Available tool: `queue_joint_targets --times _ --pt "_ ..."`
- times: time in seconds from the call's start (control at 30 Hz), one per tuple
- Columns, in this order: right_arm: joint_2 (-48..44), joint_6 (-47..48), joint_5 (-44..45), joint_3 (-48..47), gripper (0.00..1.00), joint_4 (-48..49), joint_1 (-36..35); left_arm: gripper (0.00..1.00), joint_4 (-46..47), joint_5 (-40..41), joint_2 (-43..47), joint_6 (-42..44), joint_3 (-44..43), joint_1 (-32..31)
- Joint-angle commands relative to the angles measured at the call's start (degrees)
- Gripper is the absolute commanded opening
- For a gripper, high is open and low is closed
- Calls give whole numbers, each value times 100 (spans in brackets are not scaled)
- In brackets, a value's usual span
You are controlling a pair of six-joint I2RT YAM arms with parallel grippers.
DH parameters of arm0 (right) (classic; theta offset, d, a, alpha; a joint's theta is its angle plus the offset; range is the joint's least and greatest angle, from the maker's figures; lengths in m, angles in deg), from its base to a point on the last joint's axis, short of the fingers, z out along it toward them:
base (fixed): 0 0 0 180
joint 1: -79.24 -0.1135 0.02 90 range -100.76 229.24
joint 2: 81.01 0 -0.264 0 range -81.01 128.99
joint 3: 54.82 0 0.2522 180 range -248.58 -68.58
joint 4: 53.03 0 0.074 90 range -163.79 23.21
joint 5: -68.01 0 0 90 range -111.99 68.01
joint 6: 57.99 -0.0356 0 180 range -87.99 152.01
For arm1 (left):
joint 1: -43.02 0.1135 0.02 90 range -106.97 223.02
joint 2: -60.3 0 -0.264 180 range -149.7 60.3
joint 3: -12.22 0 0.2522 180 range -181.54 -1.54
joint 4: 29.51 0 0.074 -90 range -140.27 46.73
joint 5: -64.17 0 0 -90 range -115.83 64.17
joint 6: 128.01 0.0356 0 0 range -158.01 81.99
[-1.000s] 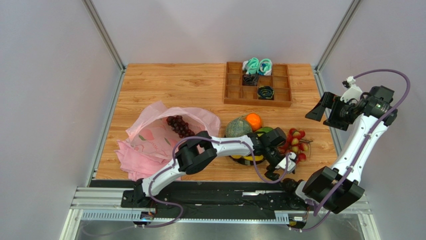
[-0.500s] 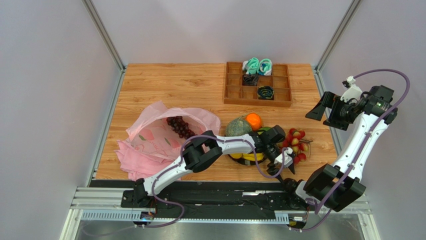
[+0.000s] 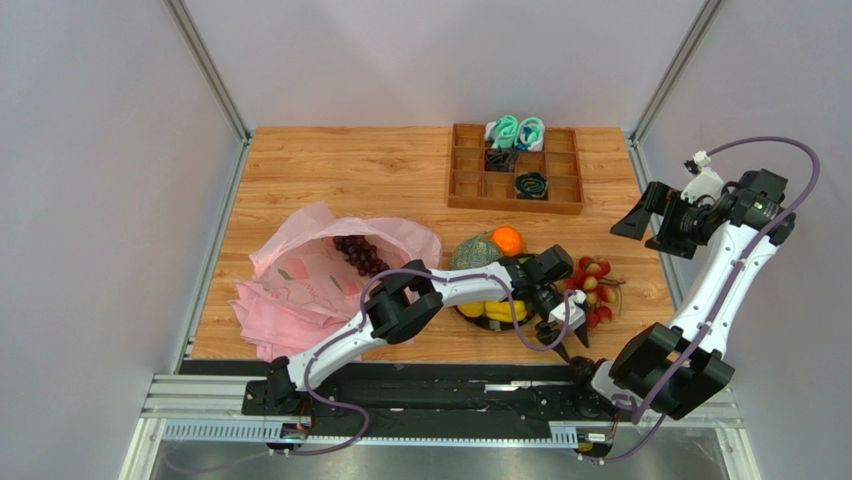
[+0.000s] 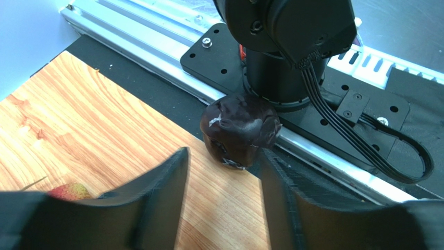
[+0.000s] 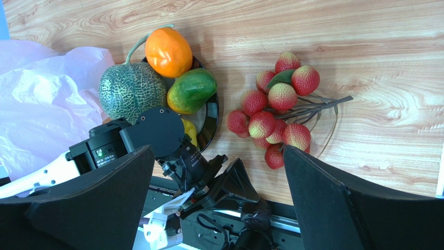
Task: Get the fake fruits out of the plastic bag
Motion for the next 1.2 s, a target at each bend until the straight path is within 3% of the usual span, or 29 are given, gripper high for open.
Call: queue_joint_targets --times 0.0,0.23,0.33,0.4,0.43,0.53,0.7,0.8,0.97,1.03,1.17 --pt "-71 188 -255 -100 100 -850 30 71 -390 -288 154 605 -27 -56" --pt "227 435 87 -452 100 -930 30 99 -410 -103 339 984 290 -100" --pt "368 382 -9 -575 99 -930 30 99 -480 -269 269 627 141 -66" --pt "403 330 8 -654 99 -921 30 98 273 -689 216 73 350 5" --pt "404 338 8 -698 99 -956 30 98 1077 -753 225 -565 482 40" --pt "377 364 -1 -637 100 -956 30 98 1883 -815 260 -1272 817 58" --pt "421 356 -97 -435 99 -886 30 81 2263 -1087 128 -1582 730 102" --pt "447 399 -45 -479 99 -886 30 76 2219 -1332 76 -1574 668 119" --pt "483 470 -27 -488 99 -912 30 78 2552 -1561 259 -1767 870 128" --pt "509 470 -27 -505 99 -912 30 84 2928 -1668 277 -2343 844 49" --pt "535 470 -53 -646 99 -938 30 83 2966 -1694 251 -2505 826 49"
